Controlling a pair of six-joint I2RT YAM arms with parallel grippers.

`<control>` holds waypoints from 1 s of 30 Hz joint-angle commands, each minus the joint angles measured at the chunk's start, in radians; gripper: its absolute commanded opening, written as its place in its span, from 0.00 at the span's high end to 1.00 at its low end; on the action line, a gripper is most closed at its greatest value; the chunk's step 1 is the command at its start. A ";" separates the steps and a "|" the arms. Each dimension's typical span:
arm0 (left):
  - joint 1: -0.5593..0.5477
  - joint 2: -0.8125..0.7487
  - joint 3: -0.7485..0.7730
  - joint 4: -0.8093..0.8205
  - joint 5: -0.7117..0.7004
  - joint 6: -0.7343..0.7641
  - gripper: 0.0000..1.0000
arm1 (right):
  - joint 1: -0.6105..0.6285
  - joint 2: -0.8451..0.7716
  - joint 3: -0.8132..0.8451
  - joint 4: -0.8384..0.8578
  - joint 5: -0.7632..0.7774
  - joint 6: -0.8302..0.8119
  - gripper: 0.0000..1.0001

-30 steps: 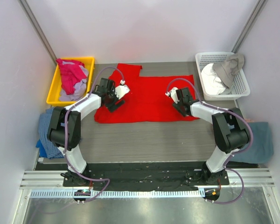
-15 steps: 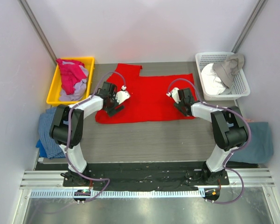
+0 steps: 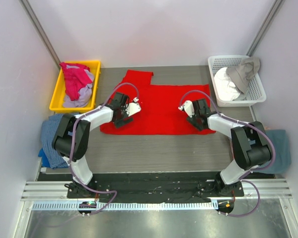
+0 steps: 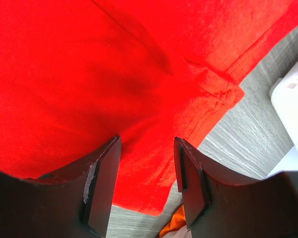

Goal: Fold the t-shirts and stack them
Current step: Grap the side of the flattened tshirt furthest away from the robot with both arms

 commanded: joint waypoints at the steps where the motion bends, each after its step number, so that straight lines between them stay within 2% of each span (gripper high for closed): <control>1: -0.024 -0.025 -0.089 -0.145 -0.047 -0.003 0.18 | -0.002 -0.021 -0.075 -0.153 -0.057 -0.020 0.44; 7: -0.062 -0.098 -0.164 -0.179 -0.080 -0.006 0.18 | 0.009 -0.050 -0.111 -0.188 -0.091 -0.017 0.44; 23: -0.158 -0.230 -0.297 -0.245 -0.118 -0.075 0.15 | 0.096 -0.255 -0.264 -0.341 -0.161 -0.028 0.44; 30: -0.204 -0.270 -0.354 -0.262 -0.121 -0.112 0.14 | 0.103 -0.311 -0.258 -0.438 -0.215 -0.052 0.44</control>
